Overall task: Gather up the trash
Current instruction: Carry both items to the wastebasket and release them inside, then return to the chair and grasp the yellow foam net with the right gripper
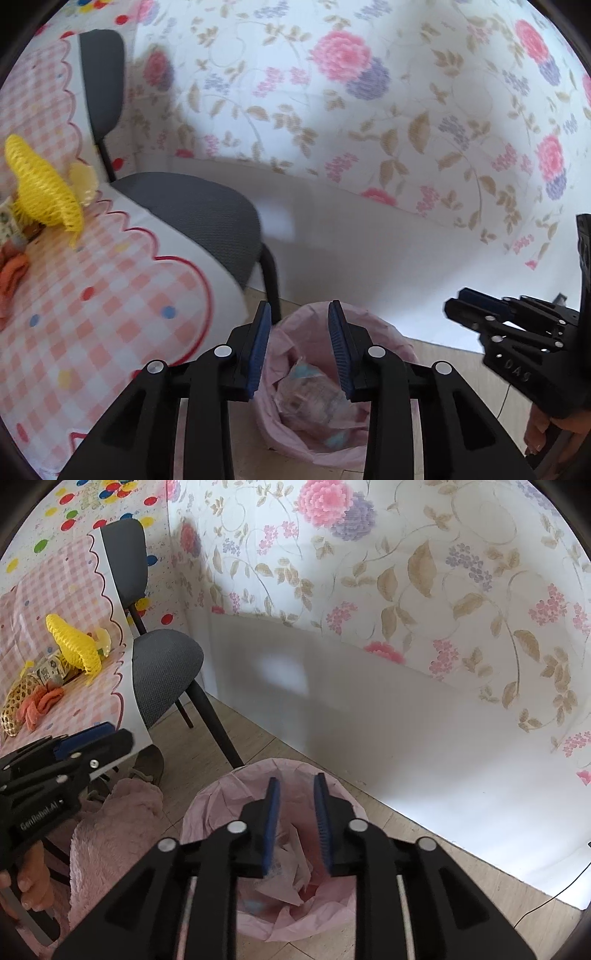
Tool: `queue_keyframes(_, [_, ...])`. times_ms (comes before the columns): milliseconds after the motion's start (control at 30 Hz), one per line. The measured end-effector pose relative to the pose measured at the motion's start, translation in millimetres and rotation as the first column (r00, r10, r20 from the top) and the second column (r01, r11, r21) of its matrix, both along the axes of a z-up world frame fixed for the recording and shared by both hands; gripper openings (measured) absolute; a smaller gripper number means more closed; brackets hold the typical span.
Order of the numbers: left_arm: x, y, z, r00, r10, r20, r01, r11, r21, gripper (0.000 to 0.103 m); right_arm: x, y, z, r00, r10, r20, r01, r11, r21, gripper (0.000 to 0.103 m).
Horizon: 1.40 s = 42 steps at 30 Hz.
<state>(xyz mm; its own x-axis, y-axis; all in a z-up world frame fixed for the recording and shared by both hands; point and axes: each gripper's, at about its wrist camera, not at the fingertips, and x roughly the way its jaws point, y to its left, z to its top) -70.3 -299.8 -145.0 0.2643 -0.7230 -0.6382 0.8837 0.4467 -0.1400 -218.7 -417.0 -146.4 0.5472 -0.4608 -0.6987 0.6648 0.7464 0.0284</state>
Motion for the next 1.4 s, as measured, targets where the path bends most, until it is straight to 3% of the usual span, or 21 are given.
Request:
queue_keyframes(233, [20,37,21,0.994,0.103,0.024,-0.103,0.995,-0.004,0.034,8,12,33,0.997,0.043,0.069,-0.041,0.999,-0.027,0.02])
queue_keyframes(433, [42,96,47,0.977,0.21,0.039,-0.21,0.978,-0.016,0.038,38,36,59,0.975,0.174,0.135,-0.172,0.985,-0.026,0.02])
queue_keyframes(500, [47,115,53,0.966,0.253,0.051,-0.252,0.967,-0.02,0.045,53,49,67,0.962,0.23,0.147,-0.228,0.973,-0.032,0.02])
queue_keyframes(733, [76,182,69,0.907,0.414,0.072,-0.414,0.91,-0.018,0.045,104,87,84,0.909,0.376,0.18,-0.374,0.926,-0.045,0.02])
queue_keyframes(800, [84,200,71,0.884,0.459,0.084,-0.459,0.888,-0.019,0.054,117,95,88,0.897,0.402,0.183,-0.399,0.915,-0.056,0.02])
queue_keyframes(967, [105,230,67,0.838,0.537,0.092,-0.539,0.842,-0.001,0.058,149,110,88,0.868,0.459,0.192,-0.455,0.888,-0.068,0.032])
queue_keyframes(1100, [125,243,58,0.808,0.584,0.08,-0.588,0.808,0.035,0.058,179,118,78,0.847,0.504,0.172,-0.499,0.864,-0.075,0.039])
queue_keyframes(1233, [137,238,56,0.802,0.593,0.075,-0.597,0.801,0.046,0.058,201,114,65,0.84,0.52,0.158,-0.519,0.853,-0.047,0.04])
queue_keyframes(1400, [164,230,59,0.775,0.626,0.087,-0.631,0.775,0.044,0.06,236,104,62,0.825,0.548,0.139,-0.546,0.836,-0.059,0.04])
